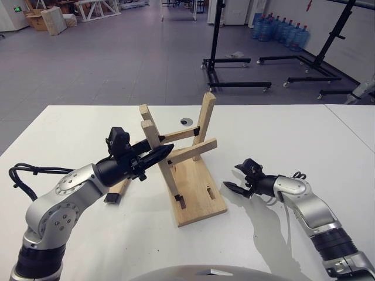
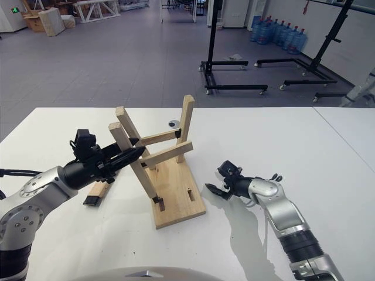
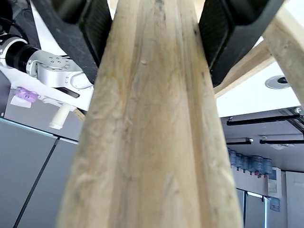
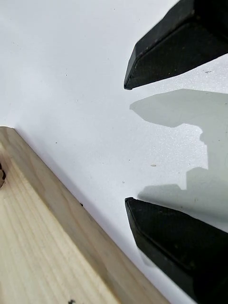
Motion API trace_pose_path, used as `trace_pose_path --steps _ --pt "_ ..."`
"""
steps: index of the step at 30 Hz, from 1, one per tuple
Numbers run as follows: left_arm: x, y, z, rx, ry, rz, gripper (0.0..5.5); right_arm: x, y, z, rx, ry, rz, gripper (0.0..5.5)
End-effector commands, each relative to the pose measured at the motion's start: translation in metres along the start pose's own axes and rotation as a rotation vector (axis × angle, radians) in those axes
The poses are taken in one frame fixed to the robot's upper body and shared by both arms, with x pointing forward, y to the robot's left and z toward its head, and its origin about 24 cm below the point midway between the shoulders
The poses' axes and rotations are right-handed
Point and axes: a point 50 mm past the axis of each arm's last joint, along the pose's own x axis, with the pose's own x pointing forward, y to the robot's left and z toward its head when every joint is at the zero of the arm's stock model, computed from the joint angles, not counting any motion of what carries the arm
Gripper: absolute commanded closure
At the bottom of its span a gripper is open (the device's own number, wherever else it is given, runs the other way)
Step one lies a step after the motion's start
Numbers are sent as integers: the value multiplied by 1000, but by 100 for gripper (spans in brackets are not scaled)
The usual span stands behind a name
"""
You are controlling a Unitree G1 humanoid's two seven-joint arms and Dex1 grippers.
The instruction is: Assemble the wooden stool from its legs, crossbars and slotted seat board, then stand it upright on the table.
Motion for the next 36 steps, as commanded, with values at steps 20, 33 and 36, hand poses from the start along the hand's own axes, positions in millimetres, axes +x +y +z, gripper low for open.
trace_pose_path --steps 20,33,36 --pt "4 -5 -31 97 103 -23 337 3 -5 1 -10 10 7 130" --pt "-9 -1 -67 366 234 32 337 5 4 0 -4 1 27 130" --pt "-11 5 -75 403 277 43 337 6 6 0 -4 2 34 130"
